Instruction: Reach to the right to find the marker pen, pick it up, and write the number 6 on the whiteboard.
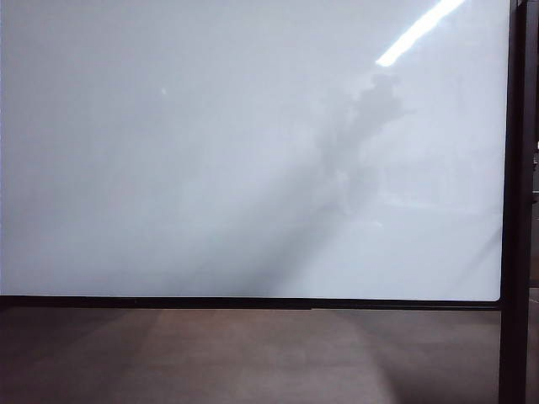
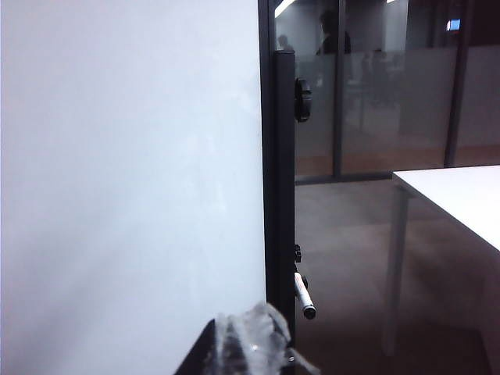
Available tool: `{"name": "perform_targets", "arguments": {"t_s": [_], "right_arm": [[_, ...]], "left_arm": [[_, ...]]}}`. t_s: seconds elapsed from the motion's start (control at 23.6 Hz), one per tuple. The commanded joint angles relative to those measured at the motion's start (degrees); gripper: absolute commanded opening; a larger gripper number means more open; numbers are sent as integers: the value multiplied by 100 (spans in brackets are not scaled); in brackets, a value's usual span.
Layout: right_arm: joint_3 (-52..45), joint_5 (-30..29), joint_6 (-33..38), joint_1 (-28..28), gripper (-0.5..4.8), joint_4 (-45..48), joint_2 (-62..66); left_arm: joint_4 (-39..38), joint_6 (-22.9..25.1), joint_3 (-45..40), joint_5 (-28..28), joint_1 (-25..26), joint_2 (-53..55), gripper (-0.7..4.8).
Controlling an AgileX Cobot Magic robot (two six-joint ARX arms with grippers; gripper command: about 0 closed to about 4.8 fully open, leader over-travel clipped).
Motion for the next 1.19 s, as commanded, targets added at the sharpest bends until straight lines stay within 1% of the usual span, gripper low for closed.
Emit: {"name": "perform_targets", "arguments": {"t_s": [0.04,0.08,0.13,0.17,0.21,0.25,0.3,0.38,0.42,0.47,0.51,0.55,0.59,0.68,0.72,0.76,0.85,0.89,0.98,1.02,1.06,1.1,1.15,1.19], "right_arm": [[249,11,-105,2,-5,942,778],[249,11,-170,2,-5,1211,922],[249,11,-280,2,-5,1674,1237],[249,15,-319,-4,-5,1840,1429],[249,9,-321,-74,-5,1989,1742],[249,2,-321,-125,-5,2017,1884],[249,-13,-321,-293,-5,2098,2201],[249,-96,-317,-503,-5,2227,2487],[249,-280,-315,-704,-5,2402,2730],[249,-450,-315,-848,-5,2518,2874],[249,-809,-315,-1082,-5,2682,3106],[249,-1027,-315,-1222,-5,2756,3254],[249,-1222,-313,-1438,-5,2828,3482],[249,-1283,-275,-1657,-5,2994,3838],[249,-1272,-278,-1679,-5,3088,3945],[249,-1239,-275,-1746,-5,3410,4216],[249,-1270,-273,-1862,-5,3915,4649],[249,-1338,-271,-1858,-5,4127,4863],[251,-1775,-144,-1867,-5,4402,5283],[249,-1853,-142,-1867,-5,4546,5462],[249,-1912,-144,-1862,35,4754,5702],[249,-1945,-144,-1847,190,4940,5882],[249,-1943,-144,-1847,306,5160,6096],[251,-1945,-144,-1847,300,5388,6295]], "left_arm": [[352,-2,483,616,-17,785,-6],[352,-2,603,708,-55,962,-6],[350,-2,852,769,-208,1357,-6],[348,0,957,765,-304,1517,-6],[354,0,1189,767,-553,1886,-6],[354,0,1290,767,-669,2033,-6],[358,2,1523,767,-970,2356,-6],[361,2,1751,767,-1287,2651,-6],[363,2,1926,769,-1512,2885,-6],[358,2,2022,796,-1611,2999,-6],[372,-2,2157,964,-1797,3180,-6],[372,-4,2212,1016,-1893,3252,-6],[334,0,2302,1067,-2116,3348,-6],[227,7,2378,1075,-2371,3386,-6],[153,4,2409,1115,-2437,3386,-6],[-76,4,2509,1362,-2527,3388,-6],[-273,2,2671,1711,-2658,3440,-6],[-356,4,2734,1696,-2745,3456,-6],[-372,4,2750,1707,-2782,3458,-6],[-380,7,2750,1709,-2785,3458,-6],[-380,4,2750,1709,-2785,3458,-6],[-378,2,2750,1711,-2785,3456,-6],[-380,2,2758,1711,-2785,3453,-6],[-380,2,2769,1714,-2785,3453,-6]]}}
